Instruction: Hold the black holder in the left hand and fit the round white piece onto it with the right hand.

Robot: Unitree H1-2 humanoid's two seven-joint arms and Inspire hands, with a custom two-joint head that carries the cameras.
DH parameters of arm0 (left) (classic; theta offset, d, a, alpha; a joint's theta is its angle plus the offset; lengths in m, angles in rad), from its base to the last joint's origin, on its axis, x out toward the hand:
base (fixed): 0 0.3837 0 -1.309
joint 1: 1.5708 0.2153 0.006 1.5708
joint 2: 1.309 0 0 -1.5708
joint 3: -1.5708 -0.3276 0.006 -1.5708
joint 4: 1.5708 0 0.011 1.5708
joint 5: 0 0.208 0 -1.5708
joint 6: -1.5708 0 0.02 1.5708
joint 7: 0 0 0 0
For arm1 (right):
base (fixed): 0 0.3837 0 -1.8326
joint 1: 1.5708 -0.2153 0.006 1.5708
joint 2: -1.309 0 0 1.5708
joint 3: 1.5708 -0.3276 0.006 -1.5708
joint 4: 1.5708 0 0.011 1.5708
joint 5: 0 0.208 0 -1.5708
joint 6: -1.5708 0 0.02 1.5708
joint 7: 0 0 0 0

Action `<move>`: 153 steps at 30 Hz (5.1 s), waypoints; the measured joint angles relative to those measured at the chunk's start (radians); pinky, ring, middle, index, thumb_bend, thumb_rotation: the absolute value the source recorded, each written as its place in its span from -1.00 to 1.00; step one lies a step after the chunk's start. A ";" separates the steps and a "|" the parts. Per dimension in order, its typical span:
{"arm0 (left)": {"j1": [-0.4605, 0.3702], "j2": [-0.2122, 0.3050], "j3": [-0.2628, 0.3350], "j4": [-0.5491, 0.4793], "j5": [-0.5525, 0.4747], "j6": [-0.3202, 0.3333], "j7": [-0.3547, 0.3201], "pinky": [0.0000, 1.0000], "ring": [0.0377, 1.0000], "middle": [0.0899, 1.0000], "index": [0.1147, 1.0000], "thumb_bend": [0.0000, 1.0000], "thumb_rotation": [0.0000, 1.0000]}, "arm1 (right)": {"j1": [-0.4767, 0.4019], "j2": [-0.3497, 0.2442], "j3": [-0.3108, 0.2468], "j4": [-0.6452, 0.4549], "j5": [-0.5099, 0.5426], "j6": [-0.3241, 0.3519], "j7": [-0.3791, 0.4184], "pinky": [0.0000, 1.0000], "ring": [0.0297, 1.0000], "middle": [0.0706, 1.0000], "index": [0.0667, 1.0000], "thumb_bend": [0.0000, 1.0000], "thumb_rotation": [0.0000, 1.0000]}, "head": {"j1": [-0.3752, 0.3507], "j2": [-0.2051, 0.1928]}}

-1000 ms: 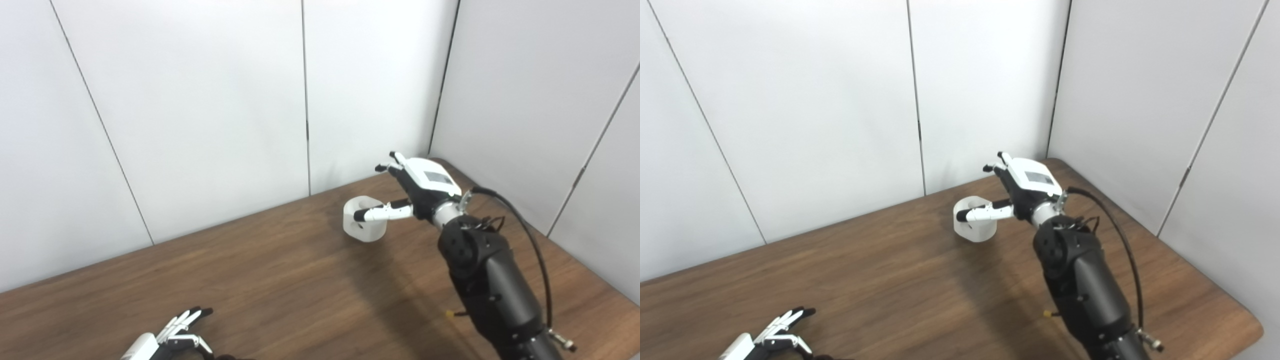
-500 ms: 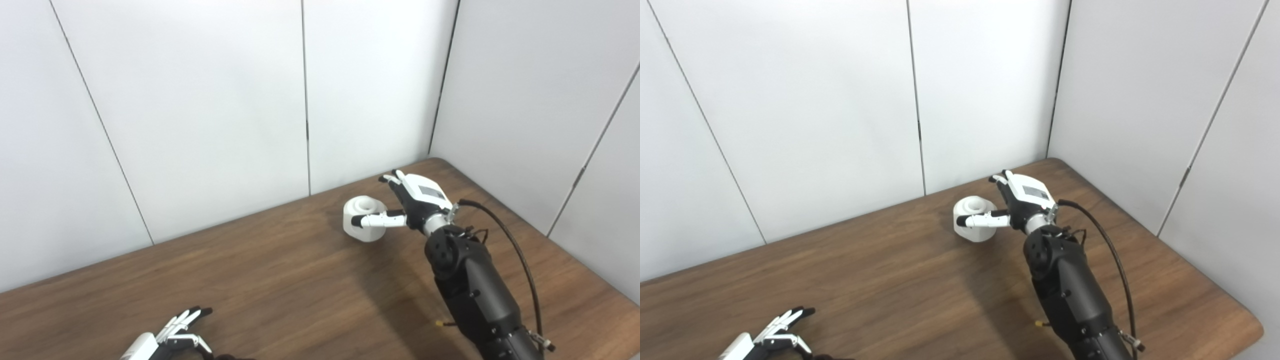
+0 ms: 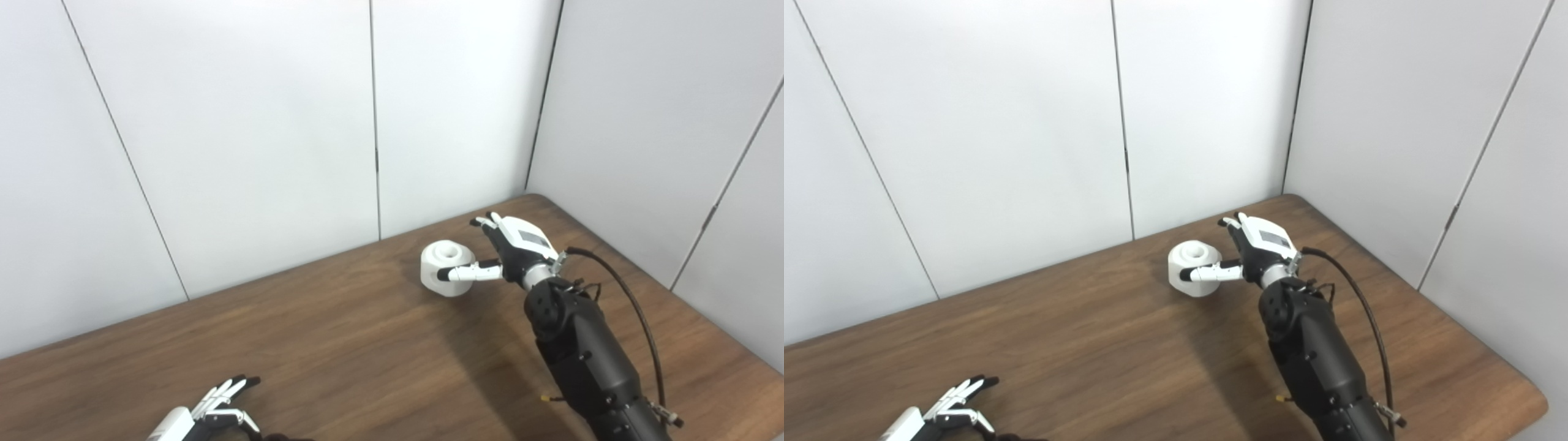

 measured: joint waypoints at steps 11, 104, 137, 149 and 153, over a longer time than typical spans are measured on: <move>-0.001 0.001 -0.004 0.005 -0.002 0.000 0.005 1.00 1.00 0.90 -0.17 0.04 -0.88 | -0.024 -0.001 0.040 0.061 0.026 0.000 -0.029 0.63 0.88 1.00 0.72 1.00 0.25 | 0.011 0.006; 0.025 0.034 0.000 -0.031 -0.002 0.000 0.023 1.00 1.00 0.90 -0.17 0.05 -0.88 | -0.091 0.086 0.149 0.373 0.095 -0.035 -0.670 0.37 0.34 0.30 -0.11 0.02 -0.71 | 0.060 0.081; 0.118 -0.047 0.220 -0.099 0.206 0.008 -0.057 1.00 1.00 0.85 -0.16 0.05 -0.89 | -0.072 0.210 0.132 -0.235 0.015 0.009 0.065 0.19 0.35 0.30 -0.12 0.04 -0.73 | 0.388 0.196; 0.138 -0.105 0.254 -0.136 0.263 0.083 -0.073 1.00 1.00 0.88 -0.17 0.05 -0.88 | -0.048 0.210 0.177 -0.361 0.070 0.009 0.218 0.27 0.39 0.34 -0.12 0.04 -0.73 | 0.544 0.259; 0.140 -0.114 0.258 -0.141 0.265 0.102 -0.077 1.00 1.00 0.88 -0.17 0.05 -0.88 | -0.046 0.209 0.185 -0.387 0.089 0.009 0.230 0.26 0.39 0.34 -0.12 0.04 -0.73 | 0.590 0.278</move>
